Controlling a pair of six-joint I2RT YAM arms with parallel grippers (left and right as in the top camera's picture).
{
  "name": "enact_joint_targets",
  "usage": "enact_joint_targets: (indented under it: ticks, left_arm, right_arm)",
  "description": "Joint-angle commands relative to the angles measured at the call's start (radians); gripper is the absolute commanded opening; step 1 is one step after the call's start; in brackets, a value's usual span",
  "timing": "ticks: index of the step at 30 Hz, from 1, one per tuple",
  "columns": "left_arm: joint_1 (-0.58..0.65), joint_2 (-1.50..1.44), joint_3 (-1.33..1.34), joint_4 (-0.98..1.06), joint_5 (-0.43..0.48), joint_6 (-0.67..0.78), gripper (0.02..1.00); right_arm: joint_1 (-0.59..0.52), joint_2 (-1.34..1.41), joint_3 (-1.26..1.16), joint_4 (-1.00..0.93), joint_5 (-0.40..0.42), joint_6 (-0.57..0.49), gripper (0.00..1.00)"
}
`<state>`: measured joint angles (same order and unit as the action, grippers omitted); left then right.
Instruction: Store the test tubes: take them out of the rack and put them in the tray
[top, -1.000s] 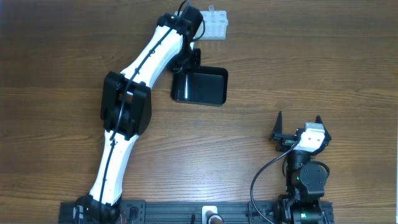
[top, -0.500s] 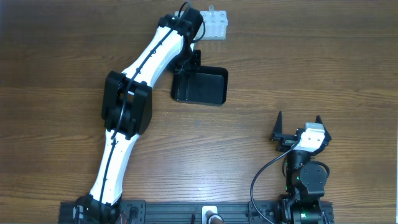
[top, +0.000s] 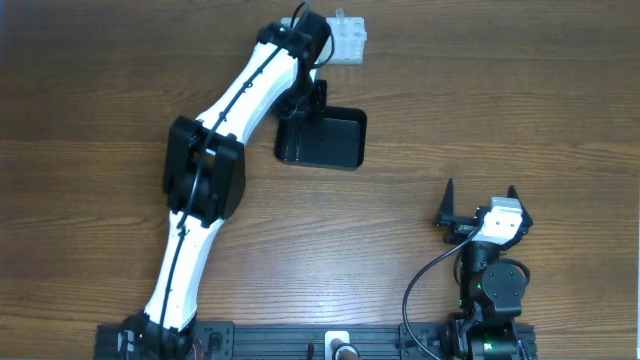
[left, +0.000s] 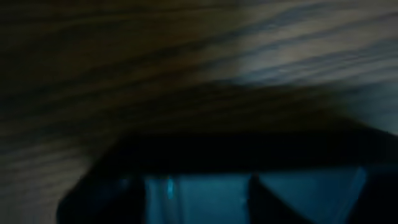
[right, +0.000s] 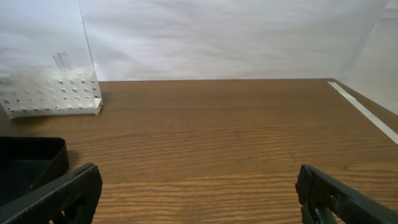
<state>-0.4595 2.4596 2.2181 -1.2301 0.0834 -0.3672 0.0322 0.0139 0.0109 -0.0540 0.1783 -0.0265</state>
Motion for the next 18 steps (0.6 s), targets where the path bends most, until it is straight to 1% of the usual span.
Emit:
enact_joint_targets:
  ticks: [1, 3, 4, 7, 10, 14, 18]
  left_arm:
    - [-0.008, -0.200, 0.014, 0.000, -0.011, 0.000, 0.713]
    - [-0.007, -0.264, 0.014, 0.000, -0.043, -0.001, 0.798]
    - [-0.003, -0.299, 0.014, 0.000, -0.063, -0.010, 0.858]
    - [0.014, -0.386, 0.014, -0.001, -0.085, -0.028, 0.996]
    - [0.033, -0.455, 0.014, -0.020, -0.113, -0.034, 0.998]
    - [0.043, -0.551, -0.006, -0.069, -0.192, -0.034, 0.998]
    - [0.043, -0.684, -0.119, -0.040, -0.248, -0.034, 0.998]
  right_arm:
    - [-0.005, -0.009, -0.005, -0.004, -0.005, 0.003, 0.991]
    - [-0.005, -0.009, -0.005, -0.004, -0.005, 0.003, 0.991]
    - [-0.005, -0.009, -0.005, -0.004, -0.005, 0.003, 0.993]
    - [-0.005, -0.009, -0.005, -0.004, -0.005, 0.003, 0.993]
    - [-0.005, -0.009, -0.005, -0.004, -0.005, 0.003, 0.989]
    - [-0.005, -0.009, -0.005, -0.004, -0.005, 0.003, 0.991]
    - [-0.005, -0.009, -0.005, -0.004, -0.005, 0.003, 0.991]
